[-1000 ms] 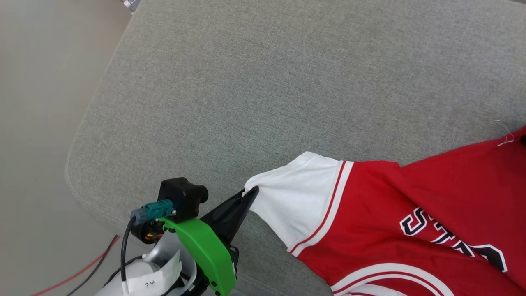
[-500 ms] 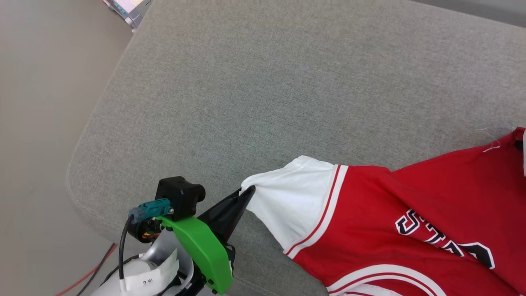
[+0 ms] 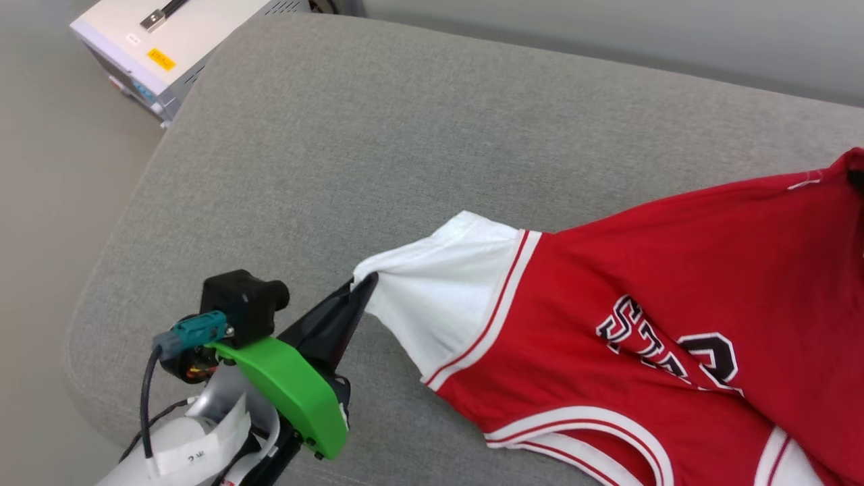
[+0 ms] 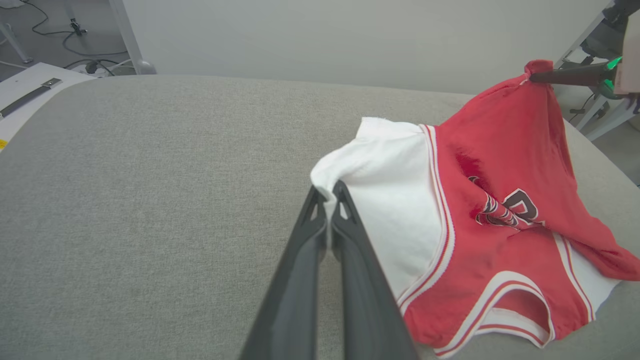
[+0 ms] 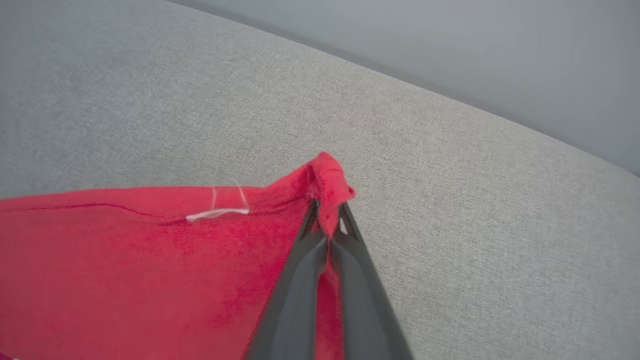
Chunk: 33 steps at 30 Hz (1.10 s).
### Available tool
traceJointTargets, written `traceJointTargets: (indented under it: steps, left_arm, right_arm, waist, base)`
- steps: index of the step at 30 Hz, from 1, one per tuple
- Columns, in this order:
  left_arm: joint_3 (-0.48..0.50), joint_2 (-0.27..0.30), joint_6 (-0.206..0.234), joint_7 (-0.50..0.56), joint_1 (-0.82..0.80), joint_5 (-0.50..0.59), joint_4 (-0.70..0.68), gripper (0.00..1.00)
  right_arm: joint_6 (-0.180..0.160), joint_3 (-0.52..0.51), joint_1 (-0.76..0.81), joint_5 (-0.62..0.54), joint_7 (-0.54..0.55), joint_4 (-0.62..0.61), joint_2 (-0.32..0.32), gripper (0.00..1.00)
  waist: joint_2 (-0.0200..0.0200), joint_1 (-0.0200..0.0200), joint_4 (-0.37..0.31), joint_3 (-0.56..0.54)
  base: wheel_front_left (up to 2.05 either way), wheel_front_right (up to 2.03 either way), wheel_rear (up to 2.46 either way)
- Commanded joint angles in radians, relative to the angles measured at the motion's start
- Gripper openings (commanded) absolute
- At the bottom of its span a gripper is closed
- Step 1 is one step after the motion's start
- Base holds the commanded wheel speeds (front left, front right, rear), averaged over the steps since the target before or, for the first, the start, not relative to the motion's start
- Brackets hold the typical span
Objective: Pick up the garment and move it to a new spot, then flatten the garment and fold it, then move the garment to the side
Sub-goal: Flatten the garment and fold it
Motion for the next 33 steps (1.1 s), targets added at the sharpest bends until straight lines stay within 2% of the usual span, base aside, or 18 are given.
traceJointTargets:
  steps: [1,6,11,24,28,33]
  left_arm:
    - [0.016,0.012,0.011,-0.012,-0.001,0.005,-0.013,0.0]
    - [0.068,0.033,0.036,-0.034,-0.017,0.011,-0.053,0.0]
    - [0.126,0.06,0.061,-0.058,-0.04,0.028,-0.086,0.0]
    - [0.309,0.109,0.127,-0.143,-0.135,0.06,-0.179,0.0]
    - [0.363,0.131,0.129,-0.152,-0.196,0.065,-0.196,0.0]
    - [0.407,0.157,0.092,-0.15,-0.323,0.054,-0.183,0.0]
  right_arm:
    - [-0.001,0.001,-0.01,0.012,-0.024,-0.016,-0.016,0.0]
    - [-0.001,-0.007,0.0,0.026,-0.091,-0.085,-0.046,0.0]
    - [-0.001,-0.02,0.007,0.04,-0.118,-0.161,-0.044,0.0]
    - [-0.001,-0.084,0.061,0.039,-0.101,-0.378,0.028,0.0]
    - [-0.001,-0.112,0.042,0.051,-0.107,-0.431,0.051,0.0]
    - [-0.001,-0.14,-0.02,0.042,-0.133,-0.464,0.053,0.0]
  waist:
    - [0.0119,-0.0001,-0.068,-0.065]
    - [0.0119,-0.0001,-0.124,-0.107]
    - [0.0119,-0.0001,-0.178,-0.135]
    - [0.0119,-0.0001,-0.288,-0.147]
    - [0.0119,-0.0001,-0.313,-0.115]
    - [0.0119,-0.0001,-0.326,-0.055]
  base:
    - [0.0,0.0,0.0]
    - [0.0,0.0,0.0]
    - [0.0,0.0,0.0]
    - [0.0,0.0,0.0]
    - [0.0,0.0,0.0]
    - [0.0,0.0,0.0]
